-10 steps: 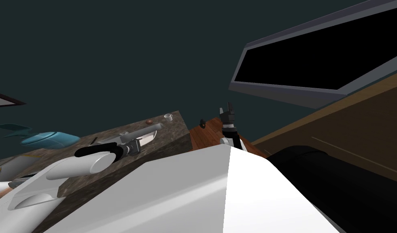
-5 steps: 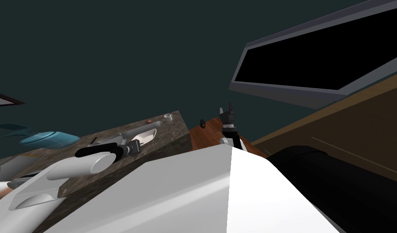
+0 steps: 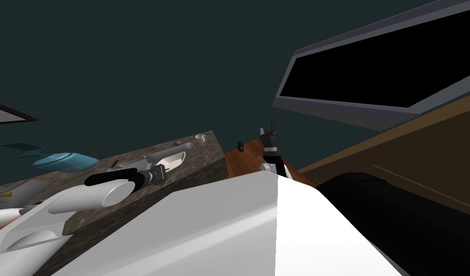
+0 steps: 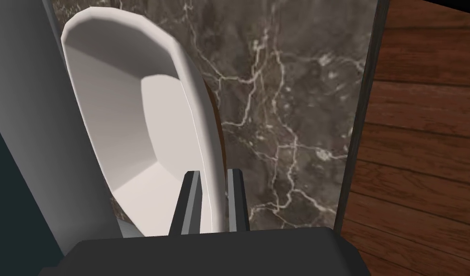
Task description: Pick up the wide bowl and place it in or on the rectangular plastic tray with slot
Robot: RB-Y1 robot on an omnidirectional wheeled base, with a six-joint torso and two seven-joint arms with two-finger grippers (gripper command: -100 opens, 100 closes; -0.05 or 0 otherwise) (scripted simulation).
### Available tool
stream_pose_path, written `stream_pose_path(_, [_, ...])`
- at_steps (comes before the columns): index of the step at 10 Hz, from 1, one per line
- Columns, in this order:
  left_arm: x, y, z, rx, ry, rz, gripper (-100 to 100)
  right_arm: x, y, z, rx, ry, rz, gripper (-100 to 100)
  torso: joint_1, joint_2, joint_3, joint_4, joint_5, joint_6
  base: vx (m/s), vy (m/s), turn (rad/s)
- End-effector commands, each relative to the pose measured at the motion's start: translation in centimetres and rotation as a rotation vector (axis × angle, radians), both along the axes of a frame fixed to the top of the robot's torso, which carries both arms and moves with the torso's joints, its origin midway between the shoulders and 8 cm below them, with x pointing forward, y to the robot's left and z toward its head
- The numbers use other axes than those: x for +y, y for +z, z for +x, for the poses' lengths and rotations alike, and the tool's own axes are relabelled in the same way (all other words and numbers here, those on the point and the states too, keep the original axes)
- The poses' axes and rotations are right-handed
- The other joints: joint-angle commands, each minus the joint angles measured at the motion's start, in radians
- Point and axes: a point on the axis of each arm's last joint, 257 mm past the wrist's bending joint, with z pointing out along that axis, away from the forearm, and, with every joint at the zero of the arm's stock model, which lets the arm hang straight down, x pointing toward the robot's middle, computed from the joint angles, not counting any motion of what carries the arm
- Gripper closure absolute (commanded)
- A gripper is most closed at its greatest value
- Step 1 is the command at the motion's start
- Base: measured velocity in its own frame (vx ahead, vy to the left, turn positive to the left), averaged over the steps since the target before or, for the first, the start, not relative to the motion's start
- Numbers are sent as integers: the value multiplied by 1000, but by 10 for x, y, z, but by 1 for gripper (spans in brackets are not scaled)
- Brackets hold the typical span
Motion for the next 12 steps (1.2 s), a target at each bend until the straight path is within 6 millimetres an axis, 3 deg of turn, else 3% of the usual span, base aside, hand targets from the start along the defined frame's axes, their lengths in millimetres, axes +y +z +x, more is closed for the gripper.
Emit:
stream_pose_path(1, [0,0,0,0,0,0,0,0,0,0,0,0,0,0,0,0,0,0,0,0,0,0,0])
stream_pose_path(2, [6,23,13,-42,-6,29,100,0,0,0,0,0,0,0,0,0,0,0,0,0,-55,53,-6])
stream_pose_path(5, [22,48,19,-58,10,70,100,0,0,0,0,0,0,0,13,12,8,5,-1,-2,-148,188,-37])
stream_pose_path(12, [59,94,14,-26,83,158,100,0,0,0,0,0,0,0,18,11,8,5,-2,-5,-124,205,-63])
